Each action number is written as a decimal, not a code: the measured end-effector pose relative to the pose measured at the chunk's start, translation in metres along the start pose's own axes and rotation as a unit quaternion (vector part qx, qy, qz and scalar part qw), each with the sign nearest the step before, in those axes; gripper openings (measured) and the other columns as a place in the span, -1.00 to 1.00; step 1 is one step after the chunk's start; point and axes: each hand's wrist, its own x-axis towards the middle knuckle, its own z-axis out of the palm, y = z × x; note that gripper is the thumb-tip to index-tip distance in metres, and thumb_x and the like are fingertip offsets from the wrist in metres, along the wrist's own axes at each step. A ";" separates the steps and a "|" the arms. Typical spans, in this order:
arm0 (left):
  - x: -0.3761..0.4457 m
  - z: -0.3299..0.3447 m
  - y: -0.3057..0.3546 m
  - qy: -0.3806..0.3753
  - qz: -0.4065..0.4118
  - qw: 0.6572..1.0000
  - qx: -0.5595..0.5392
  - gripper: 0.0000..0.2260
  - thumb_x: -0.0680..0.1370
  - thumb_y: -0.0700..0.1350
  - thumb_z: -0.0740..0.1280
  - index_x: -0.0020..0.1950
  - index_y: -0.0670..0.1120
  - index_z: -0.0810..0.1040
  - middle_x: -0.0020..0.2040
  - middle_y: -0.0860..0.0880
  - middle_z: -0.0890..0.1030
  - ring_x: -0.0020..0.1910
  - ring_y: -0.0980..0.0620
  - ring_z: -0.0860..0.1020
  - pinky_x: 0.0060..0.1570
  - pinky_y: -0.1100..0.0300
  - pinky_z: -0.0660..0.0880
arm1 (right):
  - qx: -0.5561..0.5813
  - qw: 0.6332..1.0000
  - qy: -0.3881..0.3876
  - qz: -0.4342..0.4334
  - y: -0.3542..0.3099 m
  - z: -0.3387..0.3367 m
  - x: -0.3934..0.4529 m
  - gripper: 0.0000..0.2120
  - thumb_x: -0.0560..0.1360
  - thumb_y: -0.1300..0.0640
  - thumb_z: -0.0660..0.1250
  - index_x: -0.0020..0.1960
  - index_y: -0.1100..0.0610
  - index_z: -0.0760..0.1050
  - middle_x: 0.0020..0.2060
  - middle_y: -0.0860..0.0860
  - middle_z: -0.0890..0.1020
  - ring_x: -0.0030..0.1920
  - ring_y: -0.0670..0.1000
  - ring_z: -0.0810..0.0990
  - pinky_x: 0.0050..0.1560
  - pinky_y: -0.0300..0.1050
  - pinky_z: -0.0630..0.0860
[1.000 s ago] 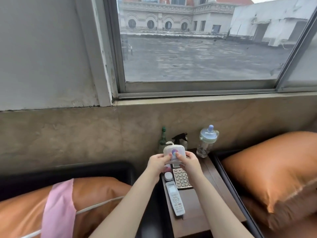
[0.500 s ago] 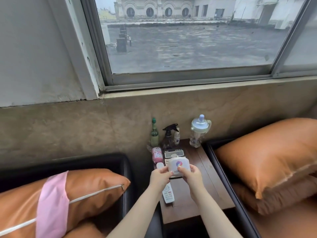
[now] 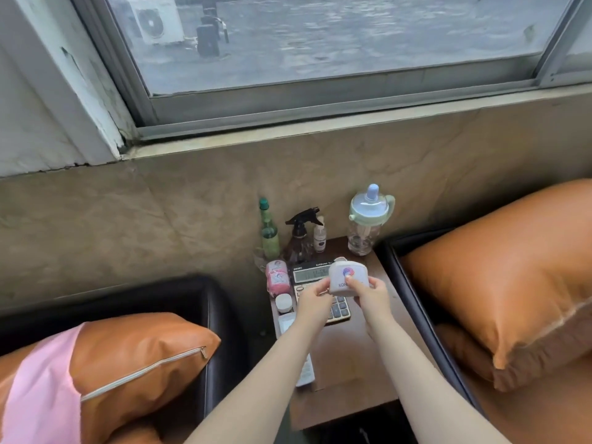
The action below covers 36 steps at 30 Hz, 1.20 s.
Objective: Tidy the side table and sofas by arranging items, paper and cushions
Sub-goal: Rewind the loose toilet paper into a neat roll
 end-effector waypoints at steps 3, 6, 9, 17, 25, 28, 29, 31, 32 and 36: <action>0.052 0.018 -0.007 -0.011 -0.018 0.998 0.052 -0.51 0.50 -0.41 0.09 0.34 -0.06 0.48 0.24 -0.08 0.57 0.14 -0.02 0.54 0.03 0.23 0.49 | -0.020 1.000 0.000 0.013 0.001 -0.002 0.060 -0.26 0.09 -0.09 0.48 0.16 0.29 0.46 0.04 0.18 0.61 0.02 0.07 0.61 -0.06 -0.12 0.49; 0.099 0.028 -0.012 -0.011 -0.054 0.994 0.097 -0.46 0.51 -0.33 0.09 0.47 -0.02 0.34 0.36 -0.09 0.47 0.20 -0.18 0.52 -0.03 0.10 0.53 | -0.037 0.999 0.002 0.027 -0.001 0.001 0.107 -0.34 0.18 -0.01 0.53 0.15 0.34 0.46 0.03 0.22 0.61 0.01 0.10 0.62 -0.16 -0.16 0.50; 0.135 0.029 -0.019 -0.021 -0.081 0.990 0.111 -0.41 0.52 -0.34 0.10 0.52 0.03 0.21 0.41 -0.09 0.36 0.03 -0.12 0.56 -0.43 0.39 0.38 | -0.063 0.998 -0.002 0.019 0.002 0.012 0.147 -0.54 0.35 0.16 0.49 0.14 0.35 0.44 0.03 0.22 0.60 -0.01 0.12 0.60 -0.24 -0.18 0.48; 0.188 0.033 -0.039 -0.042 -0.127 0.977 0.168 -0.29 0.47 -0.29 0.11 0.54 0.18 0.00 0.46 -0.17 0.17 0.25 -0.22 0.45 0.03 0.12 0.51 | -0.038 0.999 -0.005 0.025 0.029 0.036 0.195 -0.53 0.41 0.22 0.43 0.26 0.30 0.41 0.09 0.21 0.59 0.08 0.15 0.59 0.12 0.03 0.53; 0.209 0.030 -0.031 -0.034 -0.098 0.963 0.248 -0.32 0.51 -0.27 0.14 0.55 0.12 -0.01 0.45 -0.05 0.21 0.29 -0.17 0.31 0.31 0.15 0.31 | -0.051 0.993 0.102 0.015 0.033 0.063 0.204 -0.50 0.38 0.23 0.47 0.23 0.27 0.36 0.10 0.17 0.55 0.10 0.14 0.55 0.19 0.10 0.48; 0.213 0.029 -0.032 -0.041 -0.088 0.950 0.297 -0.35 0.52 -0.24 0.15 0.55 0.08 0.00 0.47 -0.03 0.18 0.32 -0.18 0.27 0.31 0.15 0.23 | -0.073 0.991 0.113 0.023 0.038 0.066 0.206 -0.51 0.37 0.20 0.48 0.21 0.26 0.36 0.11 0.20 0.56 0.11 0.18 0.55 0.16 0.15 0.49; 0.213 0.030 -0.032 -0.043 -0.083 0.946 0.309 -0.36 0.52 -0.24 0.16 0.55 0.07 0.01 0.46 -0.03 0.19 0.32 -0.18 0.26 0.30 0.14 0.23 | -0.085 0.990 0.111 0.021 0.038 0.066 0.206 -0.52 0.38 0.19 0.47 0.21 0.26 0.37 0.11 0.20 0.56 0.11 0.18 0.55 0.16 0.15 0.49; 0.215 0.029 -0.034 -0.045 -0.074 0.941 0.328 -0.37 0.51 -0.23 0.16 0.54 0.05 0.03 0.46 -0.05 0.23 0.33 -0.15 0.23 0.29 0.14 0.21 | -0.118 0.987 0.104 0.013 0.037 0.065 0.207 -0.54 0.39 0.16 0.47 0.21 0.26 0.41 0.10 0.20 0.56 0.11 0.19 0.55 0.16 0.13 0.49; 0.216 0.029 -0.035 -0.044 -0.071 0.938 0.336 -0.38 0.51 -0.22 0.16 0.54 0.04 0.04 0.48 -0.05 0.23 0.35 -0.13 0.20 0.29 0.13 0.19 | -0.136 0.986 0.099 0.010 0.037 0.065 0.207 -0.56 0.39 0.14 0.46 0.20 0.25 0.43 0.10 0.20 0.57 0.11 0.20 0.55 0.15 0.12 0.49; 0.213 0.022 -0.040 -0.023 -0.052 0.936 0.348 -0.43 0.54 -0.20 0.15 0.54 -0.05 0.08 0.54 -0.01 0.14 0.47 -0.07 0.09 0.40 0.10 0.11 | -0.186 0.977 0.100 0.008 0.036 0.064 0.198 -0.54 0.45 0.05 0.40 0.24 0.28 0.43 0.13 0.22 0.55 0.17 0.22 0.50 0.19 0.09 0.45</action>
